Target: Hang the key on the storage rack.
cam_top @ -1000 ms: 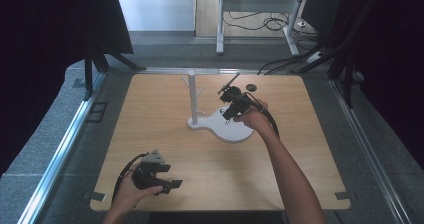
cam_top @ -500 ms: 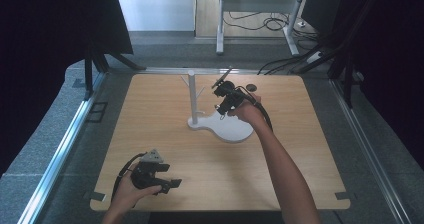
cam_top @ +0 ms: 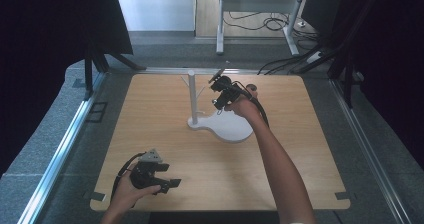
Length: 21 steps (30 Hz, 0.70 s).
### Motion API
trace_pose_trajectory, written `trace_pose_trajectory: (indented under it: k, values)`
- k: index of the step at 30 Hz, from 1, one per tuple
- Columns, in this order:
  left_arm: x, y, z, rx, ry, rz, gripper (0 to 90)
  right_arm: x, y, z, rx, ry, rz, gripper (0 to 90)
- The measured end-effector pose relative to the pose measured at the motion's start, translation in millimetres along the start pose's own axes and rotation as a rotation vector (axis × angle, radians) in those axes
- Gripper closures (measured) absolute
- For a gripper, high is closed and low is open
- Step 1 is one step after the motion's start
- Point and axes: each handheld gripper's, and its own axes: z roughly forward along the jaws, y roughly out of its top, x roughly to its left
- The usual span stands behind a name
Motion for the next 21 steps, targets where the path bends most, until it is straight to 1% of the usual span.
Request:
trace_pose_trajectory:
  k: [5, 10, 12, 15, 18, 21]
  values:
    - [0.1, -0.1, 0.1, 0.001, -0.001, -0.001, 24.1, -0.4, 6.6, 3.7, 0.002, -0.005, 0.001, 84.6]
    - [0.1, -0.2, -0.2, -0.003, -0.002, 0.002, 24.1, -1.3, 13.7, 5.3, 0.008, 0.002, 0.003, 84.6]
    - [0.0, -0.2, -0.2, -0.002, -0.003, 0.002, 24.1, -1.5, 15.9, 6.9, 0.011, 0.001, -0.005, 84.6]
    - [0.4, -0.3, 0.0, 0.000, -0.003, -0.002, 24.2, -2.3, 20.0, 8.6, 0.013, 0.000, 0.000, 84.6]
    - [0.9, -0.5, -0.2, -0.001, -0.002, -0.005, 24.2, -4.7, 23.6, 9.2, 0.001, 0.007, 0.002, 84.6]
    - [1.5, -0.6, -0.3, 0.002, -0.001, -0.006, 24.2, -5.9, 26.5, 9.0, 0.003, -0.002, 0.008, 84.6]
